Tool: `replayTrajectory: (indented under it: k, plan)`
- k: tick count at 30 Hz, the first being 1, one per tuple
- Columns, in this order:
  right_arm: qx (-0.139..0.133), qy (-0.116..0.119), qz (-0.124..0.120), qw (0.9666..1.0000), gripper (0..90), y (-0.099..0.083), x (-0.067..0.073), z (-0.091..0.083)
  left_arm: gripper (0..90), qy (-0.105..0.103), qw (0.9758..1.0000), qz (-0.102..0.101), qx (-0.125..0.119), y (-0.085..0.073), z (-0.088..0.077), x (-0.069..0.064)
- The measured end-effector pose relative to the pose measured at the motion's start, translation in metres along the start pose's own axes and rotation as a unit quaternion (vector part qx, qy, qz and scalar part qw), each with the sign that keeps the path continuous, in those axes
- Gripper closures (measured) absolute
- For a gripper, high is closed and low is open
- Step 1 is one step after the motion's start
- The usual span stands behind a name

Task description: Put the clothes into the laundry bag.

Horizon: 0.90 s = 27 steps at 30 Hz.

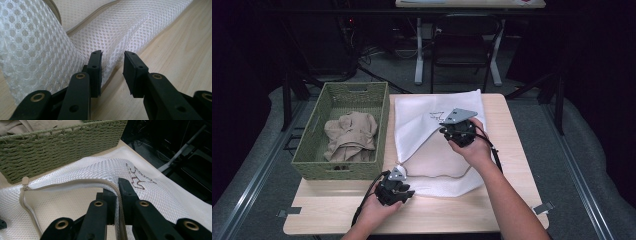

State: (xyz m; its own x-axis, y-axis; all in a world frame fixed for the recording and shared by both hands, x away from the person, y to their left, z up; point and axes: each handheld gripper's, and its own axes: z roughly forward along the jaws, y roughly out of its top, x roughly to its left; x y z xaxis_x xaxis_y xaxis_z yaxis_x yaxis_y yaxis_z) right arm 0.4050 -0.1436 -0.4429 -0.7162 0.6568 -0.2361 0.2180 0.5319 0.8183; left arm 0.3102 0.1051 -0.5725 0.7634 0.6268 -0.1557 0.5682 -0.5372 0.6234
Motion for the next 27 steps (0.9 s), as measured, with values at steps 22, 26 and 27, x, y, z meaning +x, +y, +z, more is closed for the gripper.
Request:
replayTrajectory:
  k: [22,26,27]
  plan:
    - [-0.005,0.004,0.010,0.9999,85.1,-0.0012,-0.0015,-0.0005,66.6,0.005,1.0000,0.005,-0.001,0.0003,0.0003,-0.0011]
    - [-0.006,0.004,0.011,0.9999,85.2,-0.0022,-0.0013,0.0000,64.6,0.000,1.0000,-0.002,0.000,0.0007,0.0004,-0.0017]
    - [-0.006,0.005,0.012,0.9999,85.2,-0.0027,-0.0015,0.0002,63.0,-0.002,1.0000,-0.004,0.002,0.0011,0.0002,-0.0018]
